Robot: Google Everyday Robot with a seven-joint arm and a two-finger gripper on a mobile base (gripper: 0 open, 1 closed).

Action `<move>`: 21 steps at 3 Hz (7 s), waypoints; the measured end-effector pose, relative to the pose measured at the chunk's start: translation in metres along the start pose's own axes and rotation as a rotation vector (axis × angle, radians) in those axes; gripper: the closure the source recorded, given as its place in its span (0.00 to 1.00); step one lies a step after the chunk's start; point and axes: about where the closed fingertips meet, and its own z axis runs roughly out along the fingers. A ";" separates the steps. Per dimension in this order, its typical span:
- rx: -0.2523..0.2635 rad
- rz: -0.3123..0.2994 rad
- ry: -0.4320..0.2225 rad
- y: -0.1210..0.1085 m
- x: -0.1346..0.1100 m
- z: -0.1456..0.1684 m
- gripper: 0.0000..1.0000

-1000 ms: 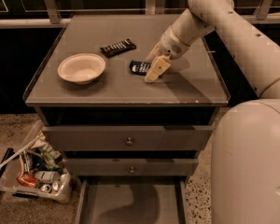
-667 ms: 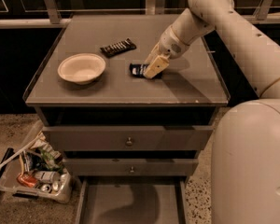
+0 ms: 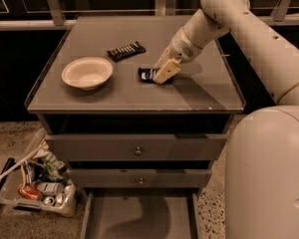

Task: Place rxbar blueberry into bottom drawer

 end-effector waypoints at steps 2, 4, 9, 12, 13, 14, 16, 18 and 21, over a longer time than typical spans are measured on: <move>0.016 -0.021 -0.006 0.014 0.000 -0.024 1.00; 0.070 -0.090 -0.031 0.074 0.008 -0.080 1.00; 0.245 0.039 0.017 0.220 0.111 -0.047 1.00; 0.244 0.076 -0.005 0.224 0.136 0.008 1.00; 0.210 0.075 -0.040 0.235 0.138 0.045 1.00; 0.178 0.068 -0.054 0.248 0.151 0.102 1.00; 0.149 0.143 -0.134 0.239 0.203 0.189 1.00; 0.134 0.228 -0.176 0.223 0.252 0.248 1.00; 0.199 0.191 -0.191 0.218 0.266 0.300 1.00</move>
Offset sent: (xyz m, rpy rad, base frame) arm -0.0485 -0.0327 0.0365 -0.0026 -0.0528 0.0161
